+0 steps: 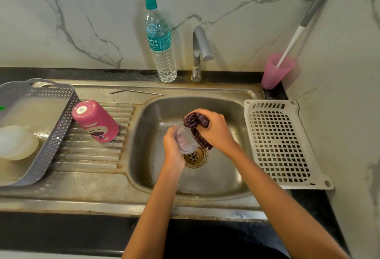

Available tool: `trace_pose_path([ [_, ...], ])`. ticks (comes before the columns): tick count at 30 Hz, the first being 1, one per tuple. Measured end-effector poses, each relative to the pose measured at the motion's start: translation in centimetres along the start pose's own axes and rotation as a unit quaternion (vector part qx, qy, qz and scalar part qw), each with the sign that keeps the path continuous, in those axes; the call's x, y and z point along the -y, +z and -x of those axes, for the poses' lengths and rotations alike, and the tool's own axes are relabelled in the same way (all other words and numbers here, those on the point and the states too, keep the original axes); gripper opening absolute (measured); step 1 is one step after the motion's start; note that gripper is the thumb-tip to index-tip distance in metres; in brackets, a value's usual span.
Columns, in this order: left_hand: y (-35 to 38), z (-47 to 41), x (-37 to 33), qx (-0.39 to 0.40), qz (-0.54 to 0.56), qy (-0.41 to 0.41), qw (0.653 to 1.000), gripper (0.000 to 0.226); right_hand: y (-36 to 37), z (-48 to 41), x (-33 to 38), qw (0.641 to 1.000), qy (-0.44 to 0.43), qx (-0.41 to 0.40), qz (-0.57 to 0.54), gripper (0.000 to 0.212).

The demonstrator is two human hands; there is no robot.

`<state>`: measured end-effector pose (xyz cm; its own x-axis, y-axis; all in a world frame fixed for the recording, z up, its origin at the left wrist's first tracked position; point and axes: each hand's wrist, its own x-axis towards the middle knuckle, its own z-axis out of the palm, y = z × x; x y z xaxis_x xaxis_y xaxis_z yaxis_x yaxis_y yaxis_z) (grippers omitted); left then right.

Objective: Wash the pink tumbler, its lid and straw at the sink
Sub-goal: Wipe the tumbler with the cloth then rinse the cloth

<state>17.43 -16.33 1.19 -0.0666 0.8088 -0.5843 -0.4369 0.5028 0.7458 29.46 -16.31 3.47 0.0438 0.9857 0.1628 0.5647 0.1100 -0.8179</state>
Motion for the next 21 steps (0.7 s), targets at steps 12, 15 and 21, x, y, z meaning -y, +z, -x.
trace_pose_path([
  [12, 0.0, -0.3, 0.5, 0.001, 0.169, -0.049, 0.984, 0.040, 0.5, 2.2, -1.4, 0.984, 0.164, -0.025, -0.063, 0.037],
  [15, 0.3, 0.0, 0.4, -0.007, 0.117, -0.043, 0.992, 0.039, -0.1, 1.7, -0.7, 0.988, 0.139, -0.050, -0.034, 0.035],
  [21, 0.9, 0.0, 1.0, -0.014, 0.135, -0.064, 0.989, 0.043, 1.7, 2.3, -0.4, 0.992, -0.001, 0.050, 0.114, 0.039],
])
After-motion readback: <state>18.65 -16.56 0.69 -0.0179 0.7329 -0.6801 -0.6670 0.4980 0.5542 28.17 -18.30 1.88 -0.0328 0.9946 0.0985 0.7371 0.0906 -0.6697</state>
